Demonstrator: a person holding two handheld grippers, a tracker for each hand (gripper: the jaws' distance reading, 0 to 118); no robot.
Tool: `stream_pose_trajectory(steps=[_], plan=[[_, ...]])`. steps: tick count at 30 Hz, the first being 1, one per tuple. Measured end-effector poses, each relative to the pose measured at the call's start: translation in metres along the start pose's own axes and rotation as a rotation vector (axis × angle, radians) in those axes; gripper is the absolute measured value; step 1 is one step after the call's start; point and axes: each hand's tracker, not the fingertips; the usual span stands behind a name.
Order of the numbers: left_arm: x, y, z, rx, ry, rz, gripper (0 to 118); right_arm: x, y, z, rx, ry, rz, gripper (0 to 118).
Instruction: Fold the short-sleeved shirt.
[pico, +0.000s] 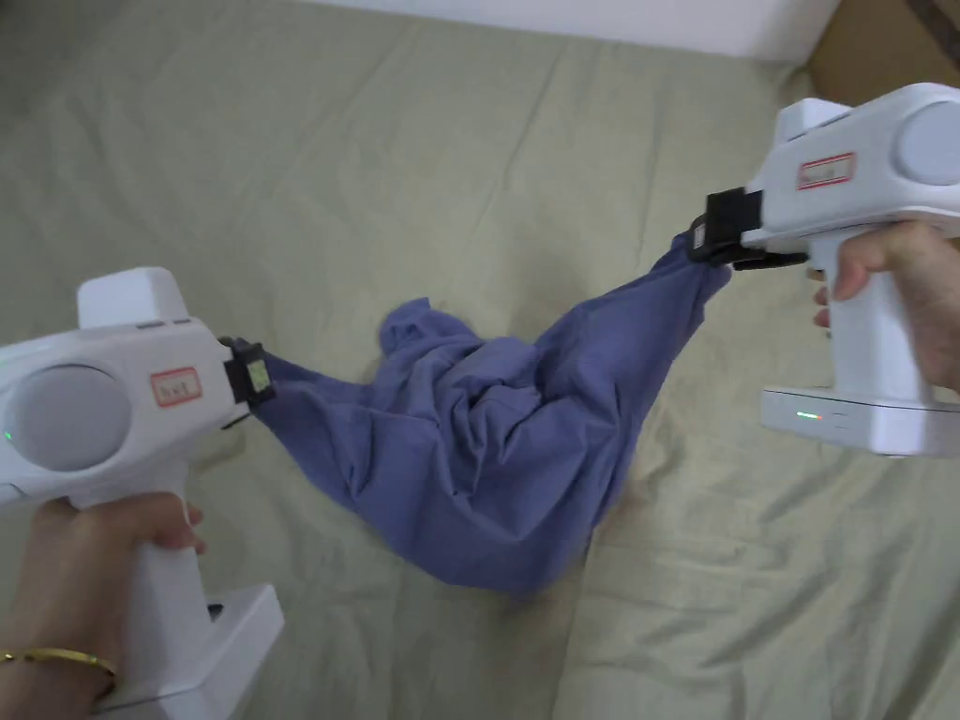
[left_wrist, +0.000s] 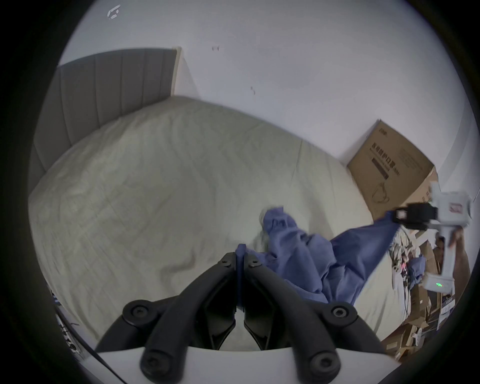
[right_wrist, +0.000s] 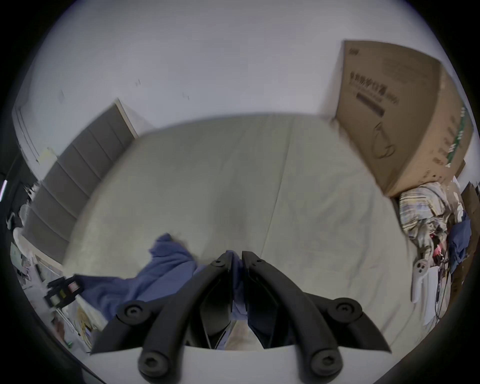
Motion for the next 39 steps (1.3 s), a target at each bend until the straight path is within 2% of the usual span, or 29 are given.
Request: stream_pose_trajectory(steps=[5, 10, 15, 19, 24, 28, 33, 39], plan=[[0.001, 0.05, 0.059, 0.159, -0.014, 0.006, 1, 0.019, 0.005, 0.129, 0.191, 0.012, -0.05, 6], [0.005, 0.108, 0.131, 0.355, 0.008, -0.039, 1, 0.032, 0.009, 0.246, 0.383, -0.054, -0.04, 6], [0.006, 0.158, 0.195, 0.495, 0.004, -0.056, 1, 0.045, 0.019, 0.327, 0.512, -0.13, -0.059, 6], [0.007, 0.197, 0.231, 0.527, -0.013, -0.049, 1, 0.045, 0.031, 0.369, 0.579, -0.205, -0.05, 6], [0.025, 0.245, 0.252, 0.527, 0.002, -0.093, 1, 0.041, 0.057, 0.392, 0.609, -0.22, -0.072, 6], [0.052, 0.278, 0.243, 0.525, 0.085, -0.104, 1, 0.034, 0.087, 0.389, 0.617, -0.29, -0.035, 6], [0.083, 0.32, 0.216, 0.556, 0.217, -0.168, 1, 0.025, 0.131, 0.365, 0.604, -0.336, -0.027, 6], [0.111, 0.369, 0.179, 0.617, 0.299, -0.172, 1, 0.013, 0.188, 0.318, 0.61, -0.389, -0.048, 6]])
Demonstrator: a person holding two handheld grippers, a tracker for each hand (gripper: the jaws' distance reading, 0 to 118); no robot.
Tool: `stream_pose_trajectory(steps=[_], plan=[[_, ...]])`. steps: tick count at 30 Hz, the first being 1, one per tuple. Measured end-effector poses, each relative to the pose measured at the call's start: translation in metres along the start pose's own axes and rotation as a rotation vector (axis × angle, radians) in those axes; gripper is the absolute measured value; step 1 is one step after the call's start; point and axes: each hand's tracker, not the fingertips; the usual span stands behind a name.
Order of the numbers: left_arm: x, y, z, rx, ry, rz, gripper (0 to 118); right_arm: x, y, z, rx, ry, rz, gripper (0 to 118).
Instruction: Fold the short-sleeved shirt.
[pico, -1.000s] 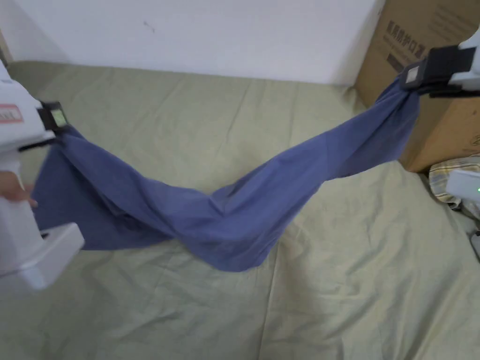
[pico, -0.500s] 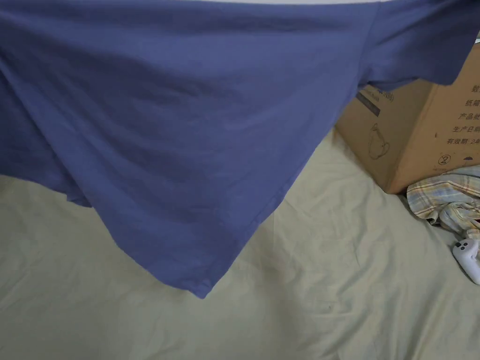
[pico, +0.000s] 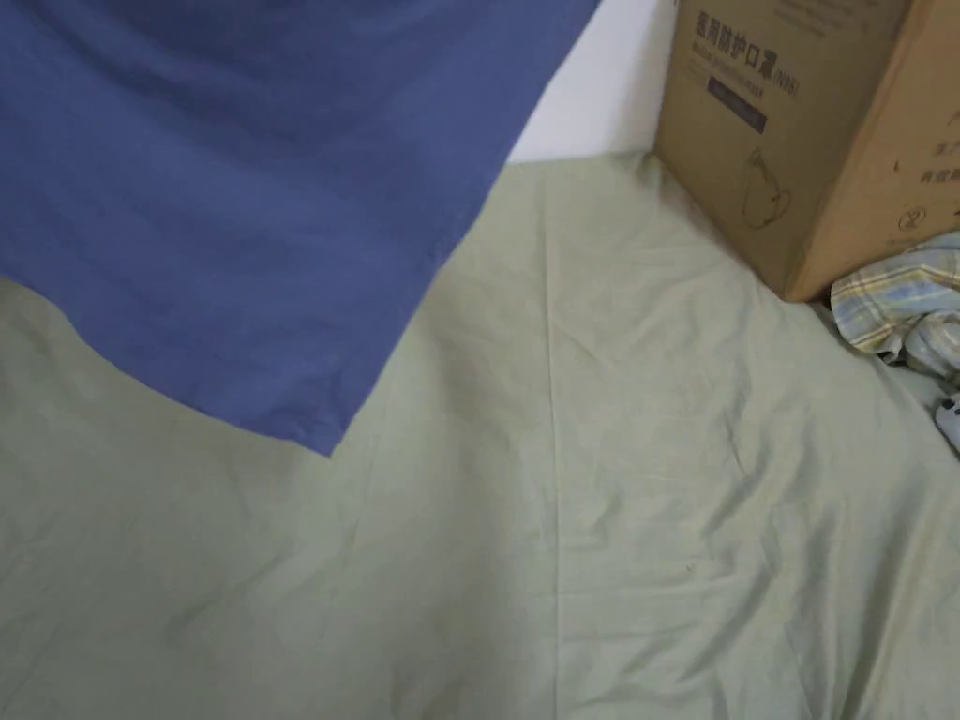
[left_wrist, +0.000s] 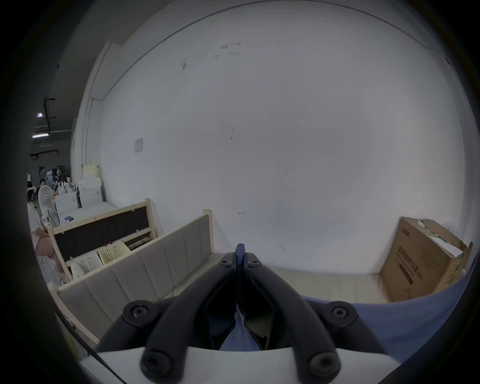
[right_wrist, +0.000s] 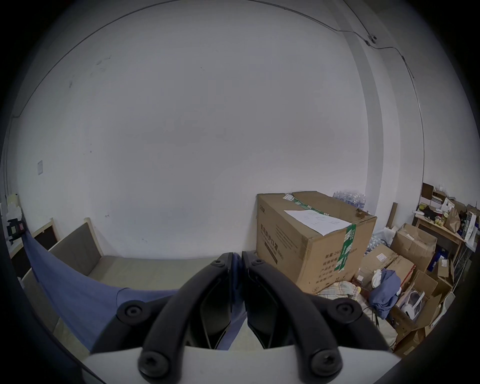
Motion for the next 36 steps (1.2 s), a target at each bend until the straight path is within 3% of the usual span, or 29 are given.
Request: stream_pose_trajectory(steps=[11, 19, 23, 28, 36], plan=[[0.028, -0.023, -0.1, 0.086, 0.067, 0.027, 1, -0.064, -0.026, -0.13, -0.039, -0.068, -0.069, 6], [0.014, -0.135, -0.13, -0.078, -0.018, -0.047, 1, -0.07, -0.13, -0.195, -0.235, -0.023, -0.082, 6], [0.002, -0.208, -0.108, -0.19, -0.057, -0.078, 1, -0.056, -0.2, -0.196, -0.331, -0.014, -0.098, 6], [-0.027, -0.301, -0.054, -0.318, -0.105, -0.108, 1, -0.014, -0.294, -0.183, -0.472, -0.025, -0.118, 6], [-0.083, -0.435, 0.057, -0.592, -0.069, -0.006, 1, 0.036, -0.429, -0.083, -0.607, 0.016, -0.133, 6]])
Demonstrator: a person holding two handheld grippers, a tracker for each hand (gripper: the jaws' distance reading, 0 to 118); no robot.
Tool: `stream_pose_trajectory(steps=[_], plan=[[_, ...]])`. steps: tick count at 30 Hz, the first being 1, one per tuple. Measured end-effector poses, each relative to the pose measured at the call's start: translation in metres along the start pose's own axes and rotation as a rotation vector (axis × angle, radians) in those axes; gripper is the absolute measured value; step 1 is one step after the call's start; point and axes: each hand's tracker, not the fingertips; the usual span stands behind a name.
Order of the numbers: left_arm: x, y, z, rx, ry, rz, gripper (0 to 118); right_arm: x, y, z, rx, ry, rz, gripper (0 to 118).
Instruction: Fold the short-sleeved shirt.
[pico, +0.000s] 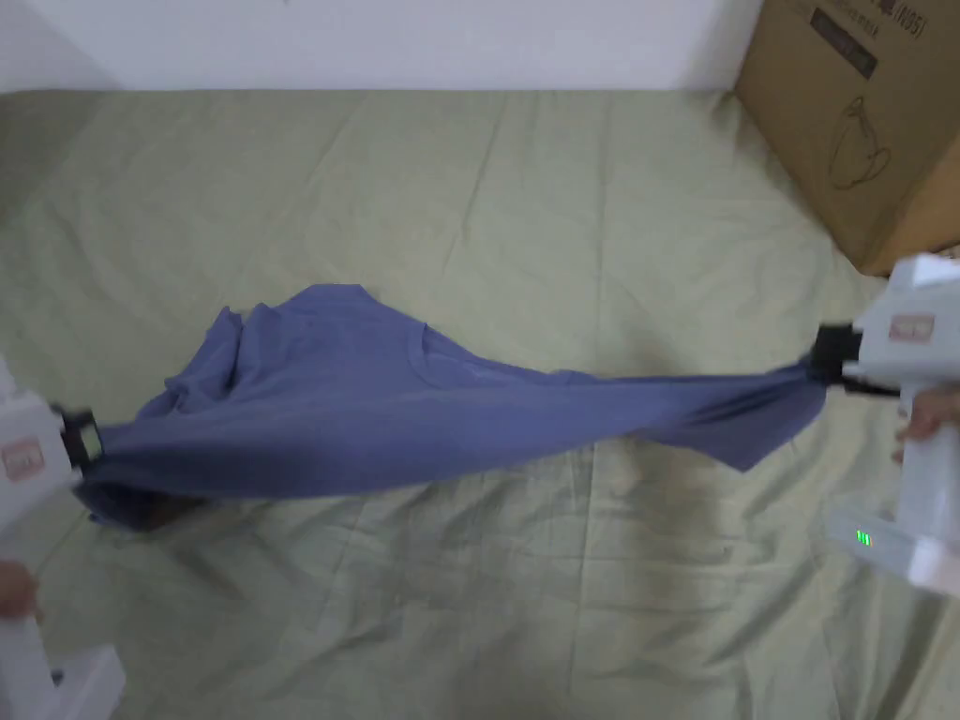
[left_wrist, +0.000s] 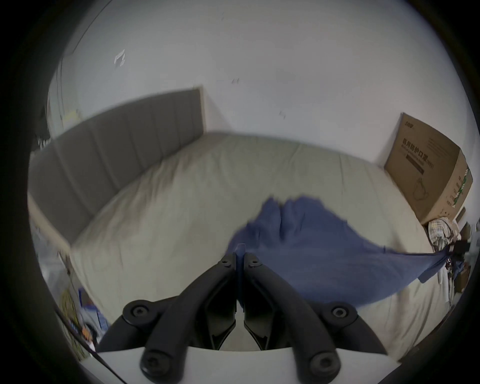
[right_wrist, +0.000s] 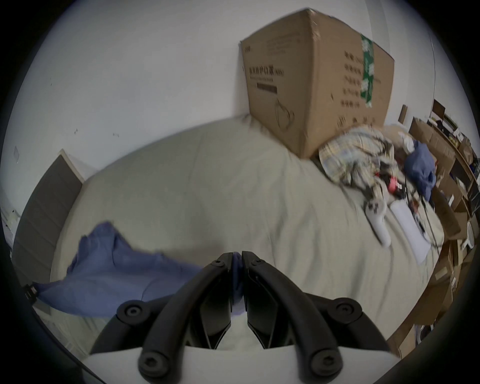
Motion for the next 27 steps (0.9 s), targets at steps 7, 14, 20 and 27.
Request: stream_pose_trajectory(steps=[7, 14, 20, 27], plan=[[-0.015, -0.088, 0.026, -0.097, 0.088, -0.025, 1, 0.034, -0.105, 0.033, -0.045, 0.002, -0.028, 6], [-0.027, -0.136, 0.056, -0.17, 0.095, -0.028, 1, 0.058, -0.155, 0.067, -0.055, 0.004, -0.071, 6], [-0.035, -0.142, 0.067, -0.146, 0.101, -0.017, 61, 0.061, -0.171, 0.083, -0.062, 0.009, -0.019, 53], [-0.045, -0.08, 0.107, 0.233, 0.076, 0.085, 118, 0.033, -0.13, 0.136, 0.18, -0.017, 0.146, 102]])
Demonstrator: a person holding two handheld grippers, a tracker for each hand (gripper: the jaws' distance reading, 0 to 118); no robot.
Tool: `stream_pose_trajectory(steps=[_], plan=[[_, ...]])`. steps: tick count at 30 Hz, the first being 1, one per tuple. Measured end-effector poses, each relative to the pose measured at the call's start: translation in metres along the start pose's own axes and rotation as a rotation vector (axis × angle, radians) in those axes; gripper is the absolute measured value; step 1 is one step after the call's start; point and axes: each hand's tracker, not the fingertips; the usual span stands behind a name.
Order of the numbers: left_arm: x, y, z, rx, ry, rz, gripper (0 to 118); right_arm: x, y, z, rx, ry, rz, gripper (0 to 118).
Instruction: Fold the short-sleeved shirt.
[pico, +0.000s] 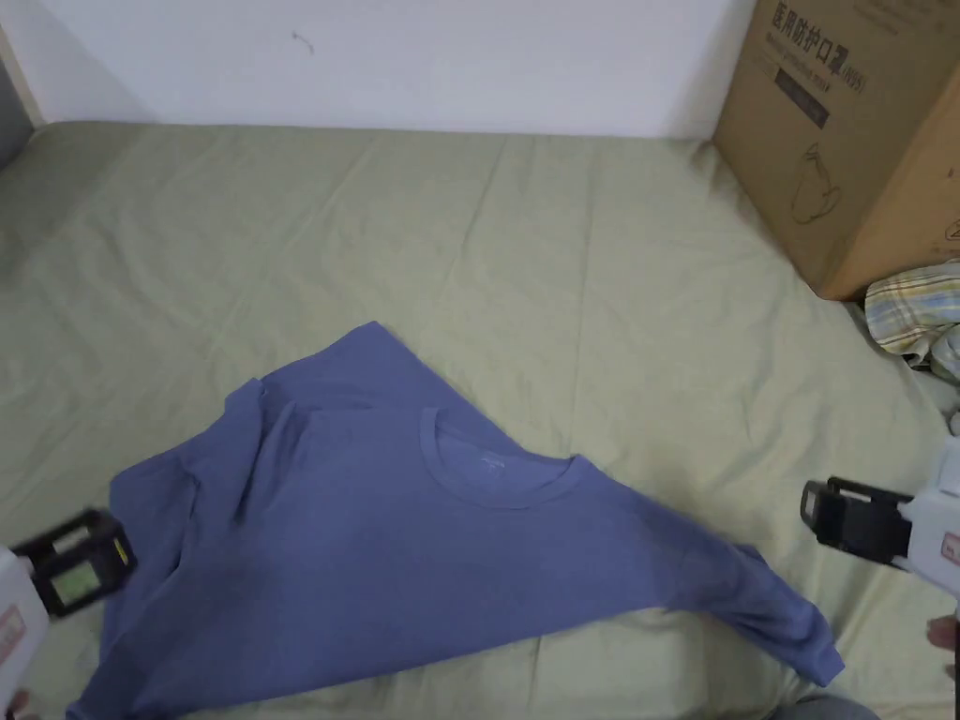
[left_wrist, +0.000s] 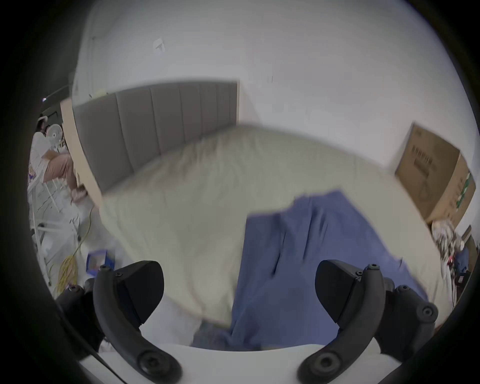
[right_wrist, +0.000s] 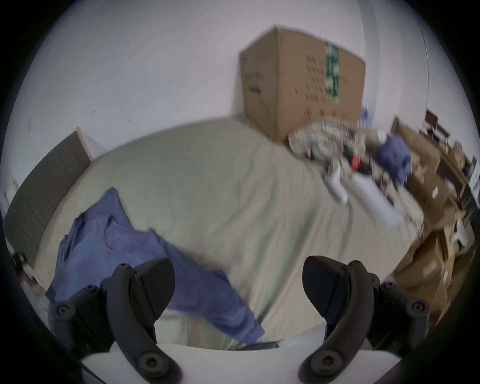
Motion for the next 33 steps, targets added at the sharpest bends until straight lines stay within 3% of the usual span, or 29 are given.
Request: stream_pose_trajectory(steps=[6, 10, 12, 13, 16, 17, 18, 19, 20, 21, 33], plan=[[0.056, 0.04, 0.027, 0.366, -0.082, -0.212, 118, -0.047, 0.039, 0.055, 0.308, 0.015, 0.096, 103], [0.088, 0.041, 0.04, 0.435, -0.198, -0.266, 118, -0.08, 0.037, 0.083, 0.459, 0.079, 0.114, 104], [0.099, 0.037, 0.047, 0.459, -0.249, -0.27, 112, -0.094, 0.032, 0.092, 0.505, 0.085, 0.11, 104], [0.103, 0.036, 0.051, 0.462, -0.278, -0.267, 105, -0.094, 0.03, 0.091, 0.512, 0.09, 0.102, 104], [0.111, 0.027, 0.055, 0.462, -0.296, -0.269, 58, -0.104, 0.025, 0.095, 0.516, 0.108, 0.056, 100], [0.113, 0.026, 0.057, 0.457, -0.298, -0.271, 33, -0.105, 0.023, 0.093, 0.515, 0.116, 0.052, 91], [0.113, 0.023, 0.055, 0.453, -0.3, -0.274, 19, -0.107, 0.022, 0.094, 0.514, 0.121, 0.056, 76], [0.113, 0.021, 0.055, 0.456, -0.315, -0.278, 10, -0.109, 0.02, 0.095, 0.522, 0.128, 0.063, 54], [0.113, 0.02, 0.055, 0.453, -0.342, -0.285, 5, -0.111, 0.019, 0.095, 0.533, 0.13, 0.061, 16], [0.114, 0.019, 0.056, 0.442, -0.342, -0.291, 0, -0.113, 0.019, 0.095, 0.536, 0.131, 0.062, 0], [0.125, 0.027, 0.022, 0.309, -0.4, -0.267, 0, -0.124, 0.025, 0.083, 0.525, 0.156, 0.066, 0]])
